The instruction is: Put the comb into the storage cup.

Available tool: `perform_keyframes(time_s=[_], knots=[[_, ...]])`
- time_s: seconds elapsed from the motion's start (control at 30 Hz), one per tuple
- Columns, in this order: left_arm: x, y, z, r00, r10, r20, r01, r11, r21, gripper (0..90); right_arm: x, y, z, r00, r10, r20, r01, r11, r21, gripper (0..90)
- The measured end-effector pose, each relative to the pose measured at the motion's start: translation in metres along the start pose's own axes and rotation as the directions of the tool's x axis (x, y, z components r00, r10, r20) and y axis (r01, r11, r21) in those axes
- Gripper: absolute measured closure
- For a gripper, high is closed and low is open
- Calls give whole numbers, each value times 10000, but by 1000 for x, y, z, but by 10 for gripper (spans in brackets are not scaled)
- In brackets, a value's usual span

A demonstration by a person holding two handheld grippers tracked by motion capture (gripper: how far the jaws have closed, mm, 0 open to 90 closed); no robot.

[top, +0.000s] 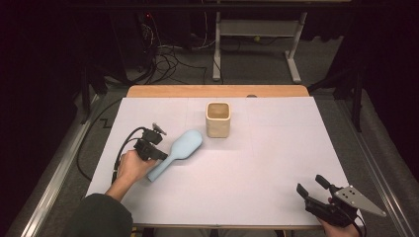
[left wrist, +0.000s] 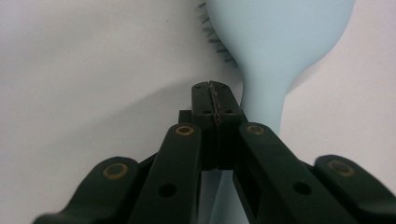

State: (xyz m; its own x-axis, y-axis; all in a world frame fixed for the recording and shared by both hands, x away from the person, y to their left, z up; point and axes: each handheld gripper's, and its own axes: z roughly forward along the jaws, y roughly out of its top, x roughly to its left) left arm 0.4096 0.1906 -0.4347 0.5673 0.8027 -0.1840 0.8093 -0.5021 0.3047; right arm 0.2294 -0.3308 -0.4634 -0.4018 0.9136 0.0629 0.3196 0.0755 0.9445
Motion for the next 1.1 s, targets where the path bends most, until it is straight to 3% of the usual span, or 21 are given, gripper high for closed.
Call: perform_keyframes(time_s=[0.37,0.7,1.1], knots=[[-3,-7,-1,9997,-94,229,99,9997,-225,896,0,0,0,10000,10,18,-10,10000,0,256],[-8,-9,-2,9998,-18,205,23,9997,-232,896,0,0,0,10000,6,-4,-6,10000,-2,256],[-4,-17,-7,9996,-298,26,299,9983,-505,850,0,0,0,10000,14,-10,-14,10000,-30,256]])
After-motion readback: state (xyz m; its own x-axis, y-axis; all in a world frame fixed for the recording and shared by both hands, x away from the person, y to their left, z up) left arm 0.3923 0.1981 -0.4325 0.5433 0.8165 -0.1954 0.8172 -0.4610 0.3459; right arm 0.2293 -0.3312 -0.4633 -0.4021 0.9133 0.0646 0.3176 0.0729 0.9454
